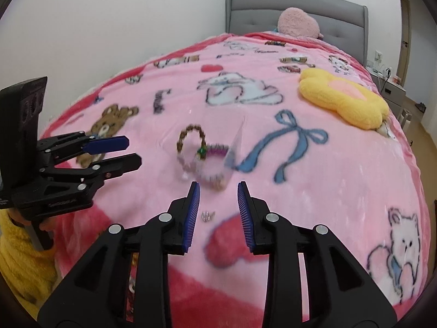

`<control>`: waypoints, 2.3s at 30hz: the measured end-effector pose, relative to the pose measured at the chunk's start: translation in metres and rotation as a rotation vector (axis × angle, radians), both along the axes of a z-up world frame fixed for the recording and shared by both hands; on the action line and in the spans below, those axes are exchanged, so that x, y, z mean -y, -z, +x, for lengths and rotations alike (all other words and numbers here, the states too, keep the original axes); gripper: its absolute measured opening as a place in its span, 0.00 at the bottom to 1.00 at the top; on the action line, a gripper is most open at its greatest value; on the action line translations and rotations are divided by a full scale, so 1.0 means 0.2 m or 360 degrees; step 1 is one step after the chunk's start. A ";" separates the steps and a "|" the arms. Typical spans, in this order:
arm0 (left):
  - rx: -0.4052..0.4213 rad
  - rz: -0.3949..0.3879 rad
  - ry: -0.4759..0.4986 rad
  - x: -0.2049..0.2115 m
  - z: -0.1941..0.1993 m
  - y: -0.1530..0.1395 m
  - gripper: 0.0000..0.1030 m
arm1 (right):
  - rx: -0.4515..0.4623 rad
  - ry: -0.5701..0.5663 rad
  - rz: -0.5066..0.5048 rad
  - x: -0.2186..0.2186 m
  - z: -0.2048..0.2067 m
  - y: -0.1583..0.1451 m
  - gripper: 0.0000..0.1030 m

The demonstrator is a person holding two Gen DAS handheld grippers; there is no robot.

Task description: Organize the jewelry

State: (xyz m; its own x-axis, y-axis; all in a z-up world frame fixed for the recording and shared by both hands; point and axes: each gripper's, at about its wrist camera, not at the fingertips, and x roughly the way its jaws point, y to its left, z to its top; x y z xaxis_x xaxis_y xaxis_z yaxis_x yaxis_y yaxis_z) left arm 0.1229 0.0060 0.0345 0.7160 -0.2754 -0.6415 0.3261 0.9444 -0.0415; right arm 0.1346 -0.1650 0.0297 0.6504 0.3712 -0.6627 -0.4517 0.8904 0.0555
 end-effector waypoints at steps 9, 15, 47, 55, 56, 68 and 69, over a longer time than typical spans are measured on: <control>-0.0109 0.0045 0.0081 -0.04 -0.17 0.17 0.44 | -0.0083 -0.0042 -0.0063 -0.04 -0.02 0.15 0.28; -0.0141 0.0057 0.0134 -0.06 -0.29 0.26 0.44 | -0.0129 -0.0033 -0.0099 -0.08 0.05 0.22 0.29; -0.0036 0.0011 0.0185 -0.06 -0.37 0.24 0.07 | -0.0094 -0.0087 -0.0201 -0.16 0.06 0.23 0.16; 0.0085 -0.0053 0.0234 -0.03 -0.37 0.06 0.07 | -0.0002 -0.0097 -0.0147 -0.15 0.01 0.09 0.16; 0.0090 -0.0057 0.0235 -0.02 -0.37 0.05 0.07 | 0.0006 -0.0094 -0.0135 -0.14 0.01 0.07 0.16; 0.0282 -0.0071 0.0202 0.04 -0.28 -0.22 0.07 | 0.0077 -0.0060 -0.0082 -0.17 0.04 -0.11 0.16; 0.0293 -0.0073 0.0199 0.04 -0.26 -0.25 0.07 | 0.0076 -0.0057 -0.0073 -0.16 0.06 -0.13 0.16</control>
